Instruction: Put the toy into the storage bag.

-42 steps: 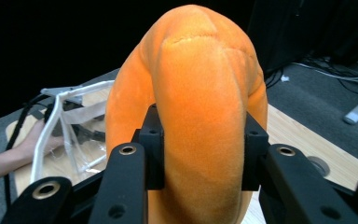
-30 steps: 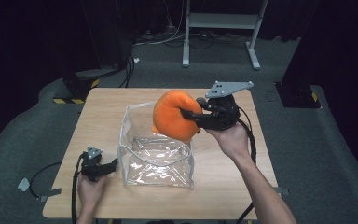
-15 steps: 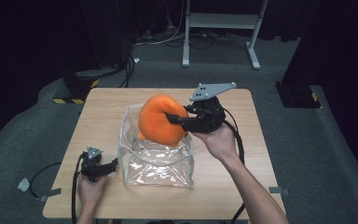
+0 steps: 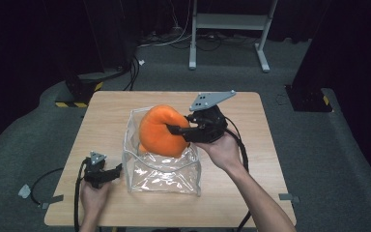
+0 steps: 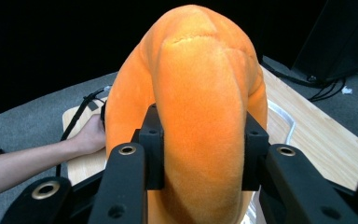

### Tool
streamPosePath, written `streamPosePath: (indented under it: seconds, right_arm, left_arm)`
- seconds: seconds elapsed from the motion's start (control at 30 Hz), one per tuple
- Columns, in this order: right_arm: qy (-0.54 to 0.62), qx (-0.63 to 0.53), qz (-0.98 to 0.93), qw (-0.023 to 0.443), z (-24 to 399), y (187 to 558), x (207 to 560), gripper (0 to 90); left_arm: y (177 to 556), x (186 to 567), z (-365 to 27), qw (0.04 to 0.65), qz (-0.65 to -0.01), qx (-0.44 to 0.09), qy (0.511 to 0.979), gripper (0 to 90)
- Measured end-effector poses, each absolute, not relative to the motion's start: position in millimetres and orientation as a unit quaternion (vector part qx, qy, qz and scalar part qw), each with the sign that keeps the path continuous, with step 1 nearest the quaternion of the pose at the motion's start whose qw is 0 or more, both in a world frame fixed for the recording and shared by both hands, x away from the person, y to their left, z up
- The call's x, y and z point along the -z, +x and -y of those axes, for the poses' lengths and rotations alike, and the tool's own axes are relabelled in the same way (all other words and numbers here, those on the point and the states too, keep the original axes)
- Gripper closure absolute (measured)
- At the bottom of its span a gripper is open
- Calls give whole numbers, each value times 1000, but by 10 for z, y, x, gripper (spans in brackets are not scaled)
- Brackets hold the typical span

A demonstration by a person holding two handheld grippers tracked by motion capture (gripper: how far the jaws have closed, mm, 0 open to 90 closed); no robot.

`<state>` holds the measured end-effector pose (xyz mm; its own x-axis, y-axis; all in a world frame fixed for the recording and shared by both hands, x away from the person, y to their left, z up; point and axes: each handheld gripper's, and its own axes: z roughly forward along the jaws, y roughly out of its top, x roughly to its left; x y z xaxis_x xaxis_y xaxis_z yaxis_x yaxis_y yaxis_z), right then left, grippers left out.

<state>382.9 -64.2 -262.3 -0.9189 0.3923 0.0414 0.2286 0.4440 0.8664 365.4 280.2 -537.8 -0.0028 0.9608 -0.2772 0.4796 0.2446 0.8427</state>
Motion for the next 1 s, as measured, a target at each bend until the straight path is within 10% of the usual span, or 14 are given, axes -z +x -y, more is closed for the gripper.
streamPosePath:
  seconds: [1.0]
  right_arm:
    - [185, -458, -866, 78, 631, 3775, 2875, 626]
  left_arm:
    - [3654, 5378, -2801, 441, -653, -273, 551, 221]
